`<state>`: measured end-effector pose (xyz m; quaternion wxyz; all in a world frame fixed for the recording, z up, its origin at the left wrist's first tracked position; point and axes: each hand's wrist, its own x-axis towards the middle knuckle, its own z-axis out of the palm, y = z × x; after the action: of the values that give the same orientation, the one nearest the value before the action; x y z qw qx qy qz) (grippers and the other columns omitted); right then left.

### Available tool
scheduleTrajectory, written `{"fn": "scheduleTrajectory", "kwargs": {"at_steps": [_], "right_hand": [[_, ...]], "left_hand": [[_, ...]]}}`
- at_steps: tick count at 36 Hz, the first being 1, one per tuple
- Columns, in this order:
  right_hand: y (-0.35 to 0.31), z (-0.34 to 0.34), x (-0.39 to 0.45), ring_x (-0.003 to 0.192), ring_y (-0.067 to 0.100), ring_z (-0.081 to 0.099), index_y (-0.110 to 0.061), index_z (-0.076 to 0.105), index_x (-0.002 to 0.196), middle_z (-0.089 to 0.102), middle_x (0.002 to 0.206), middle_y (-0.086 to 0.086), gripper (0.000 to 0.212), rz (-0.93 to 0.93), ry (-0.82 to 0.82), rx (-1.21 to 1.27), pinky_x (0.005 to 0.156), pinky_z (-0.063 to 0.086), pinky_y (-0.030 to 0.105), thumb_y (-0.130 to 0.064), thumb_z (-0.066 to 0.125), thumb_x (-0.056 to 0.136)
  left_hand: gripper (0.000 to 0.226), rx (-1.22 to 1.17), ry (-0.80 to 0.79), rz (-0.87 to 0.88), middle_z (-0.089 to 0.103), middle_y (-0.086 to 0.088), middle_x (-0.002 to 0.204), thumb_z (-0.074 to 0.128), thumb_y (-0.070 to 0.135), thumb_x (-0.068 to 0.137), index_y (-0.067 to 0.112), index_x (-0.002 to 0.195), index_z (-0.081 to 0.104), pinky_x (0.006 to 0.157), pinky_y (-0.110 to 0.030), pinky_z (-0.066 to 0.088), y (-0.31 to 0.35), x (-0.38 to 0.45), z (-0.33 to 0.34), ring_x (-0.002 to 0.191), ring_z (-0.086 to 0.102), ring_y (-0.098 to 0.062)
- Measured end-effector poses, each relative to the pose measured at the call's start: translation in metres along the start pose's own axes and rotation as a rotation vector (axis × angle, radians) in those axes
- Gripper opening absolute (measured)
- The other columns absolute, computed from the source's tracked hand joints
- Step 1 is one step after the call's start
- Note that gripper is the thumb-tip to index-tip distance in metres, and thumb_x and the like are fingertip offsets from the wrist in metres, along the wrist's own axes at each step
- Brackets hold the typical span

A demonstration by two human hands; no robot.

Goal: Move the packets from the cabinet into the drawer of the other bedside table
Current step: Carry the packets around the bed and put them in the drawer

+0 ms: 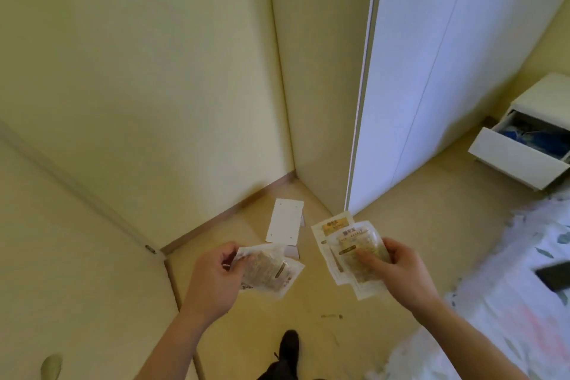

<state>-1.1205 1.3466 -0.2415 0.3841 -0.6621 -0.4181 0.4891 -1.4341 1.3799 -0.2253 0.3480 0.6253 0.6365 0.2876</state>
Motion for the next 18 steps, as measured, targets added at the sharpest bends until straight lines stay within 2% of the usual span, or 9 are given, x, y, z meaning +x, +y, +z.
{"fn": "scheduleTrajectory", "kwargs": {"at_steps": [4, 7, 9, 12, 14, 16, 18], "right_hand": [[-0.007, 0.003, 0.029, 0.08, 0.019, 0.077, -0.014, 0.075, 0.099, 0.08, 0.088, 0.0, 0.016, 0.019, 0.111, 0.029, 0.079, 0.064, 0.046, -0.027, 0.075, 0.09], [-0.01, 0.004, 0.042, 0.077, 0.018, 0.077, -0.014, 0.075, 0.096, 0.079, 0.085, 0.0, 0.016, 0.051, 0.206, 0.035, 0.075, 0.064, 0.042, -0.029, 0.075, 0.089], [-0.014, 0.002, 0.049, 0.075, 0.016, 0.077, -0.016, 0.075, 0.096, 0.079, 0.084, -0.003, 0.015, 0.068, 0.264, 0.04, 0.074, 0.064, 0.039, -0.03, 0.075, 0.089], [-0.013, -0.006, 0.058, 0.078, 0.013, 0.077, -0.02, 0.073, 0.099, 0.079, 0.088, -0.007, 0.014, 0.097, 0.346, 0.049, 0.075, 0.064, 0.041, -0.031, 0.074, 0.09], [-0.01, -0.014, 0.061, 0.078, 0.011, 0.077, -0.021, 0.073, 0.101, 0.079, 0.089, -0.009, 0.013, 0.118, 0.421, 0.073, 0.075, 0.063, 0.038, -0.03, 0.073, 0.091], [-0.005, -0.024, 0.065, 0.078, 0.01, 0.077, -0.021, 0.073, 0.101, 0.079, 0.088, -0.01, 0.013, 0.135, 0.492, 0.093, 0.074, 0.063, 0.036, -0.029, 0.074, 0.09], [0.0, -0.034, 0.069, 0.079, 0.01, 0.077, -0.021, 0.073, 0.101, 0.079, 0.088, -0.011, 0.014, 0.162, 0.555, 0.123, 0.073, 0.063, 0.033, -0.029, 0.074, 0.089]], "left_hand": [[0.017, 0.011, -0.07, 0.086, 0.071, 0.004, 0.072, 0.069, 0.025, 0.094, 0.026, 0.078, 0.074, 0.052, -0.017, 0.044, 0.011, 0.067, -0.004, 0.068, 0.064, -0.015], [0.034, -0.005, -0.154, 0.128, 0.064, 0.014, 0.059, 0.07, 0.02, 0.093, 0.035, 0.063, 0.067, 0.05, -0.013, 0.04, 0.022, 0.109, 0.001, 0.056, 0.056, -0.005], [0.038, -0.006, -0.205, 0.15, 0.059, 0.017, 0.055, 0.071, 0.018, 0.091, 0.038, 0.06, 0.064, 0.05, -0.014, 0.039, 0.03, 0.138, 0.01, 0.052, 0.052, -0.002], [0.025, 0.03, -0.296, 0.21, 0.063, 0.011, 0.062, 0.072, 0.02, 0.091, 0.028, 0.069, 0.066, 0.05, -0.016, 0.037, 0.043, 0.18, 0.035, 0.053, 0.051, -0.003], [0.02, 0.041, -0.364, 0.245, 0.066, 0.004, 0.068, 0.072, 0.023, 0.091, 0.022, 0.073, 0.066, 0.053, -0.025, 0.043, 0.052, 0.204, 0.054, 0.056, 0.054, -0.008], [0.019, 0.043, -0.427, 0.271, 0.067, -0.003, 0.071, 0.072, 0.026, 0.091, 0.019, 0.075, 0.068, 0.057, -0.037, 0.049, 0.064, 0.225, 0.075, 0.062, 0.06, -0.02], [0.021, 0.057, -0.506, 0.312, 0.066, -0.004, 0.069, 0.071, 0.027, 0.092, 0.018, 0.074, 0.067, 0.058, -0.041, 0.049, 0.076, 0.243, 0.097, 0.062, 0.059, -0.021]]}}
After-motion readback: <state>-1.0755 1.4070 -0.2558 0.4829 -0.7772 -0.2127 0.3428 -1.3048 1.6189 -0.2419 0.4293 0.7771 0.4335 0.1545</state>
